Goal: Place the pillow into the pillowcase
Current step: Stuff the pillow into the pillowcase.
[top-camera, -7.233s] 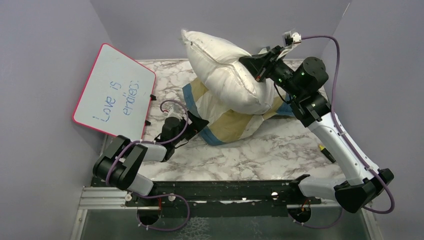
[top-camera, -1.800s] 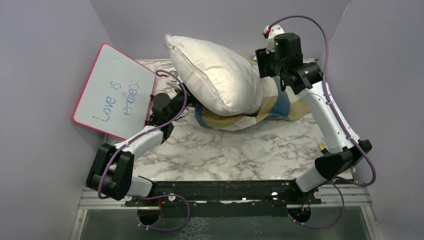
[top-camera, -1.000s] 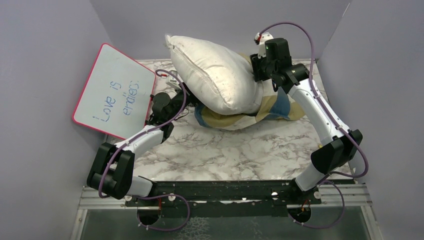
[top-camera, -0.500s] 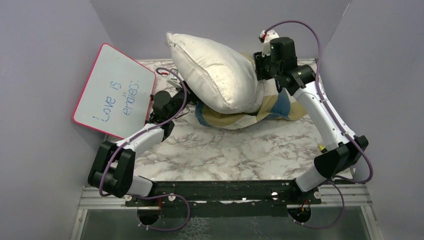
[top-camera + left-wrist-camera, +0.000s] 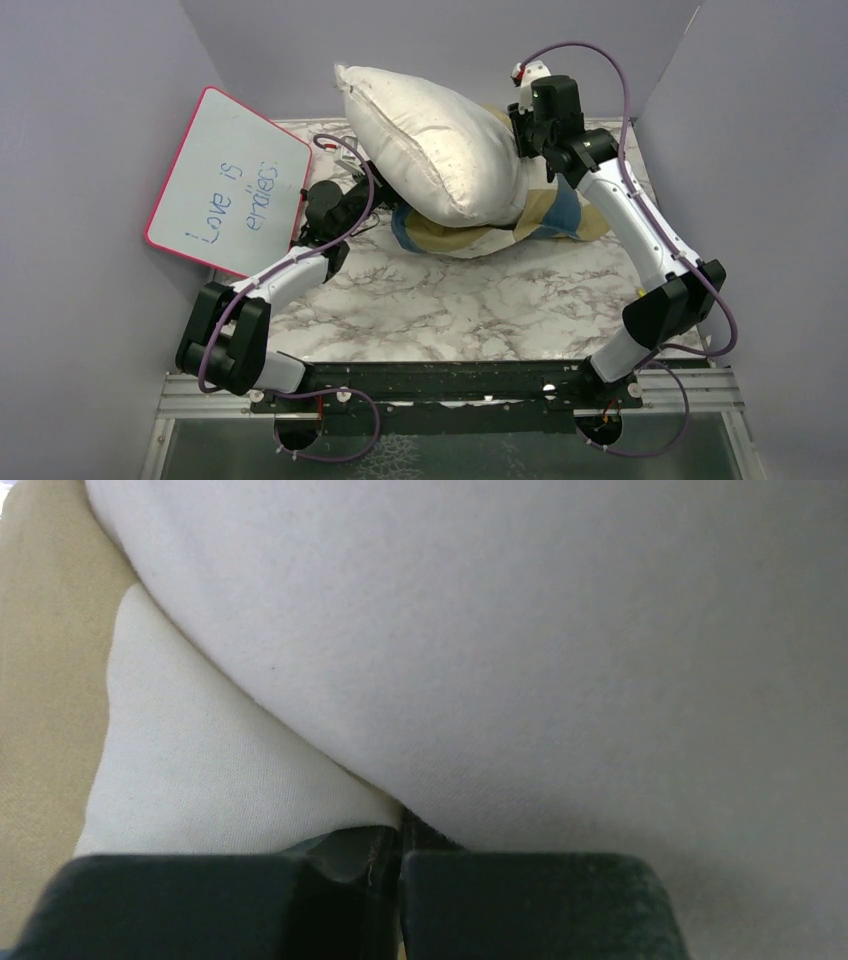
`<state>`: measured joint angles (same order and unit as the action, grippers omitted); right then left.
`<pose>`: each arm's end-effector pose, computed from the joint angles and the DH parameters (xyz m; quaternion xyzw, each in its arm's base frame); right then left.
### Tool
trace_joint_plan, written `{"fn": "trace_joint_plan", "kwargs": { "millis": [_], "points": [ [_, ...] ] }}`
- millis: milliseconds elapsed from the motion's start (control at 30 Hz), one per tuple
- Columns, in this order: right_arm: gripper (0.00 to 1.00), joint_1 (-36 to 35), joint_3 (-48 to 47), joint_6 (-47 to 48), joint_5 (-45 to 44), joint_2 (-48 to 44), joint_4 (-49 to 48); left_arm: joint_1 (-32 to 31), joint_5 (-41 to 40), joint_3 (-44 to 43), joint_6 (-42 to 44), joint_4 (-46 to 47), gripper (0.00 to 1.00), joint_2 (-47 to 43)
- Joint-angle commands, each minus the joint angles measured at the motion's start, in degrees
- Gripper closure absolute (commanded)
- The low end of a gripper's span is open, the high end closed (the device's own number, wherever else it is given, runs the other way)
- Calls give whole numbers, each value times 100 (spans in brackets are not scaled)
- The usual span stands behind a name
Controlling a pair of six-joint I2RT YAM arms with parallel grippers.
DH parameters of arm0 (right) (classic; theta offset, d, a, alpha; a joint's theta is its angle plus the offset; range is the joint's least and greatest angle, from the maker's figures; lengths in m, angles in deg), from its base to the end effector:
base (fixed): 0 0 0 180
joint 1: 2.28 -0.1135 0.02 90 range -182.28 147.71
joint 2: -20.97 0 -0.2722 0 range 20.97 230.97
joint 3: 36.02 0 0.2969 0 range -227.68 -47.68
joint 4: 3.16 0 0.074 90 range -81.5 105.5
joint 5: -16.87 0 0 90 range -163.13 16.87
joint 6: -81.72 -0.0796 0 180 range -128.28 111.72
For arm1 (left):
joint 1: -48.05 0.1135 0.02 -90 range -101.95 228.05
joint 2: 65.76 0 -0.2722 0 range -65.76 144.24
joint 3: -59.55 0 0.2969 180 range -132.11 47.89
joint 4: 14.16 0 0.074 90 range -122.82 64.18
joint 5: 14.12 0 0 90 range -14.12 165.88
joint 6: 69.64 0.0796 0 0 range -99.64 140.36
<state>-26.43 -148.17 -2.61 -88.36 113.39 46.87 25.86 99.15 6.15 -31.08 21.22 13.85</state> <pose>0.4111 0.1614 0.4096 -0.1575 0.8477 -0.0342 0.5054 0.3423 -0.1736 0.2736 -0.0118 0.6532 -0.5515 0.5187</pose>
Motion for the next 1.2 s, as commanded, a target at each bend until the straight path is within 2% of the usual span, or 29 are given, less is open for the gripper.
{"fn": "trace_joint_plan", "kwargs": {
  "millis": [0, 33, 133, 233, 333, 367, 433, 533, 600, 667, 733, 767, 833, 900, 967, 1000, 1033, 1067, 1100, 1133, 1167],
  "points": [
    [69, 30, -46, 318, -263, 388, -486, -22, 243, -633, -256, 542, 100, -63],
    [73, 32, -136, 243, -262, 492, -423, -22, 279, -847, -332, 547, 100, -19],
    [99, 29, -246, 99, 49, 614, -359, -22, 336, -1610, -512, 542, 100, 107],
    [100, 32, -482, -220, 450, 460, -60, -17, 368, -2439, -500, 374, 100, 289],
    [99, 21, -728, -1032, 1373, -128, 125, 64, 473, -3505, -487, 16, 100, 690],
    [99, 18, -583, -1274, 1954, -431, -160, 80, 454, -3915, -405, -253, 100, 826],
    [99, 18, -196, -1669, 2138, -886, -854, 84, 541, -4545, -433, -843, 100, 1051],
    [100, 73, -59, -1582, 2205, -944, -1629, -187, 978, -4559, -1222, -929, 100, 888],
    [100, 110, -192, -1747, 2596, -854, -1705, -697, 805, -4537, -911, -1180, 100, 646],
    [100, 83, 81, -2309, 3377, -1121, -1721, -880, 640, -5219, -592, -1968, 100, 830],
    [100, -226, 864, -2841, 3745, -1726, -2198, -625, 544, -6415, -264, -3203, 100, 1372],
    [100, -315, 1268, -3035, 3570, -2067, -2626, -473, 377, -7244, -51, -3945, 100, 1647],
    [100, -337, 1546, -2985, 2906, -2355, -3403, -288, 287, -7671, 18, -4658, 100, 1800],
    [100, -268, 560, -2330, 1946, -1921, -3118, -581, 267, -6990, -165, -4373, 100, 1249],
    [100, -129, -963, -1982, 1563, -1227, -2301, -1261, -458, -6460, 10, -3904, 100, 625],
    [100, -127, -1565, -1965, 1790, -1017, -1776, -1385, -614, -6742, 99, -4005, 100, 651],
    [100, -130, -1858, -2127, 2205, -978, -1403, -1369, -656, -7410, 211, -4340, 100, 911],
    [100, -139, -1558, -2539, 2784, -1257, -1340, -1233, -786, -8186, 323, -4809, 100, 1291],
    [100, -211, -589, -3143, 3319, -1718, -1825, -1024, -849, -8897, 337, -5167, 100, 1752],
    [100, -349, 707, -3736, 3797, -2132, -2948, -772, -799, -9572, 148, -5457, 100, 2176],
    [100, -493, 1810, -4234, 3871, -2777, -4143, -559, -593, -10140, -143, -5809, 100, 2591]
  ]
}}
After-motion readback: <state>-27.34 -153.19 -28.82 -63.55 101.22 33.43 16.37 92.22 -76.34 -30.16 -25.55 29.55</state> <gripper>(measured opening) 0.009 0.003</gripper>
